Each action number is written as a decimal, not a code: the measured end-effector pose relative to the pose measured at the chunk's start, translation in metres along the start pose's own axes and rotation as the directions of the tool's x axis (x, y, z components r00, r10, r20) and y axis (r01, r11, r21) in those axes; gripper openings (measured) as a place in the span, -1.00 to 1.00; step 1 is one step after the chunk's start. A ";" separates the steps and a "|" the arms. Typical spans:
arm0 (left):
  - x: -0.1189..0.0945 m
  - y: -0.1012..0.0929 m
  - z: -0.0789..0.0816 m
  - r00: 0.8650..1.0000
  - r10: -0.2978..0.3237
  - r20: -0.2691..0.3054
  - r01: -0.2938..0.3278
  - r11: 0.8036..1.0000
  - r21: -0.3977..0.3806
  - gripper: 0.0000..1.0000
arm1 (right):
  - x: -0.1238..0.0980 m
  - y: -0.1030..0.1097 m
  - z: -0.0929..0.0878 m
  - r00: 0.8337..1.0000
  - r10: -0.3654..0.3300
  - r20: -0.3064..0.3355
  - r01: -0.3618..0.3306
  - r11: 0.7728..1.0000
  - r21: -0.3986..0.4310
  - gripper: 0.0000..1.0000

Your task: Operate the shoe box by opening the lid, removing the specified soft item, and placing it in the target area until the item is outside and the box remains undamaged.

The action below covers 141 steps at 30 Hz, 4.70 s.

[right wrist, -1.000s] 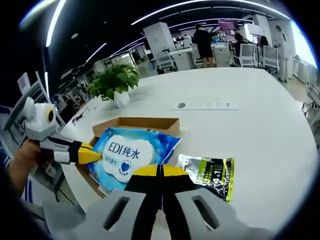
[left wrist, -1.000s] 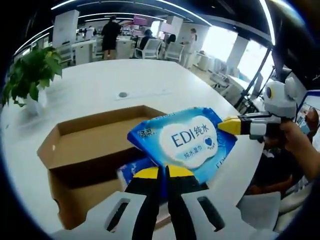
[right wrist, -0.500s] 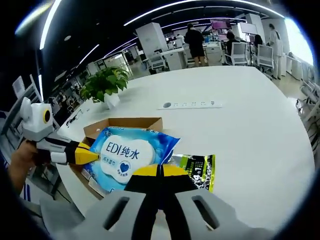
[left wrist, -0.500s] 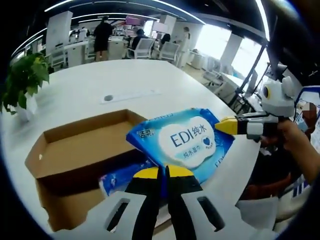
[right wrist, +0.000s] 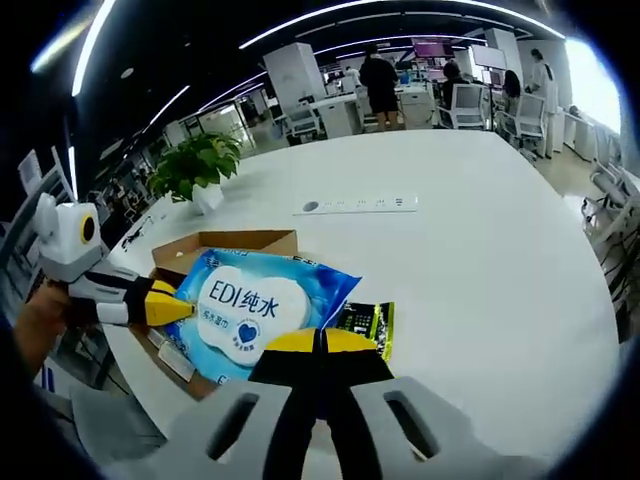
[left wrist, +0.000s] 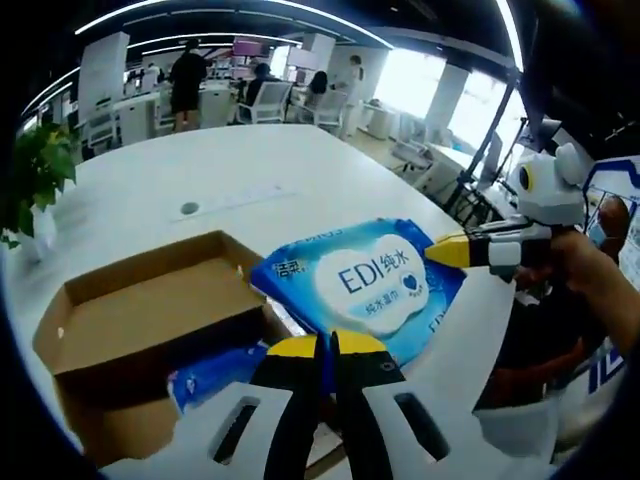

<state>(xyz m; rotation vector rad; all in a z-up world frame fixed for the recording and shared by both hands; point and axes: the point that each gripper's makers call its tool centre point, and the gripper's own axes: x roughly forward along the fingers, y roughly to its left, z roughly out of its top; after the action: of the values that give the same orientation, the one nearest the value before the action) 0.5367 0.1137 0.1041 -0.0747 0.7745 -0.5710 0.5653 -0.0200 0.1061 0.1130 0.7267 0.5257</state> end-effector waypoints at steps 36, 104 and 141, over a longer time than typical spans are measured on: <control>0.075 0.004 -0.029 0.982 0.028 -0.185 0.009 0.981 0.191 -1.00 | 0.051 -0.054 -0.036 0.990 -0.072 -0.122 0.066 0.996 -0.056 -1.00; 0.057 0.000 -0.028 0.968 0.027 -0.251 0.075 0.918 0.388 -0.35 | 0.049 -0.070 -0.045 0.987 -0.147 -0.069 0.137 0.981 -0.135 -0.77; -0.021 0.029 -0.031 0.993 -0.037 -0.115 0.076 0.932 0.355 0.05 | -0.004 0.030 -0.012 0.999 0.034 0.010 -0.030 0.959 -0.282 -0.34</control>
<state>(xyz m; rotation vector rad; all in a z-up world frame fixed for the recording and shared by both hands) 0.5170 0.1530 0.0874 0.2742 0.7622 -0.7690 0.5423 0.0028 0.1082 -0.1377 0.6296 0.6541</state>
